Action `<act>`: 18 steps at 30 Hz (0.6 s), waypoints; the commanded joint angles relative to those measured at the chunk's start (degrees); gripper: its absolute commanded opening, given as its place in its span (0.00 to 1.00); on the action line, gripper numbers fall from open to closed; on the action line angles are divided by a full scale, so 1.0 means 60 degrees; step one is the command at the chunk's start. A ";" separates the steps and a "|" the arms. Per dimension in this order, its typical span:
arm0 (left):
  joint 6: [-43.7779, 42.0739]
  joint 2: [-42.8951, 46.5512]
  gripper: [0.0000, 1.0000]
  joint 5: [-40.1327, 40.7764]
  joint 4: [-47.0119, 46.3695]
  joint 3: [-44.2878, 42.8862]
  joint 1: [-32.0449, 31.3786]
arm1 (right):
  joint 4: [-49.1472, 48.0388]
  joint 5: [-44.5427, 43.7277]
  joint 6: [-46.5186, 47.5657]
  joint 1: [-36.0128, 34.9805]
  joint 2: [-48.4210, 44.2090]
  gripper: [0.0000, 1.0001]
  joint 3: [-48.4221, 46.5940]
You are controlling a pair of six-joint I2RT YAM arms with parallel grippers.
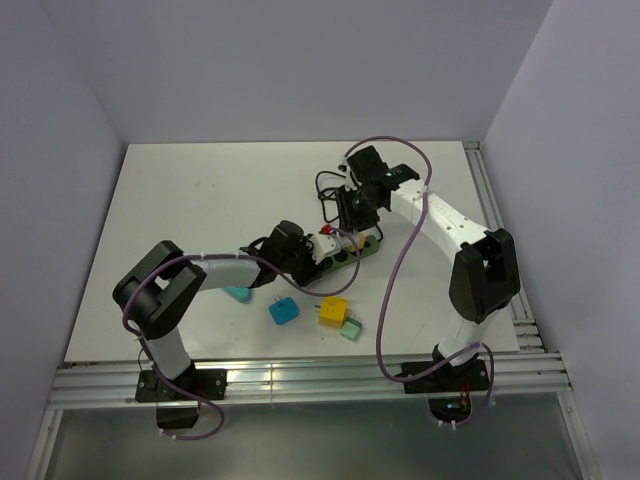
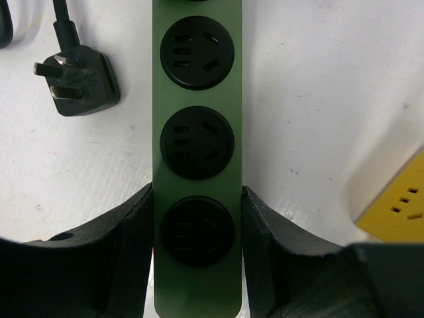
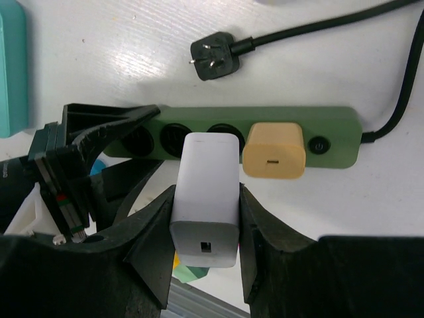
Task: Insert the plug
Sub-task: Insert the plug into the socket.
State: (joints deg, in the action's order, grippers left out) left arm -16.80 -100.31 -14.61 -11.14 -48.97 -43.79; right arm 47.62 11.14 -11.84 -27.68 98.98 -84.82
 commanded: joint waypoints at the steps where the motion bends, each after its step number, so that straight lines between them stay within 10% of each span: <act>1: -0.0452 0.0371 0.00 -0.0978 -0.0399 0.0236 -0.0260 | 0.0296 -0.0098 0.0303 -0.0118 0.0188 0.00 -0.0673; 18: -0.0394 0.0430 0.00 -0.1300 -0.1030 0.0574 -0.0246 | 0.1013 -0.0332 0.0640 -0.0498 0.1227 0.00 -0.1288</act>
State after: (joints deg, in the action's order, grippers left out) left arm -17.91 -99.92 -17.04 -15.94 -46.19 -43.99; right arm 52.14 10.28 -9.21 -29.95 106.00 -89.06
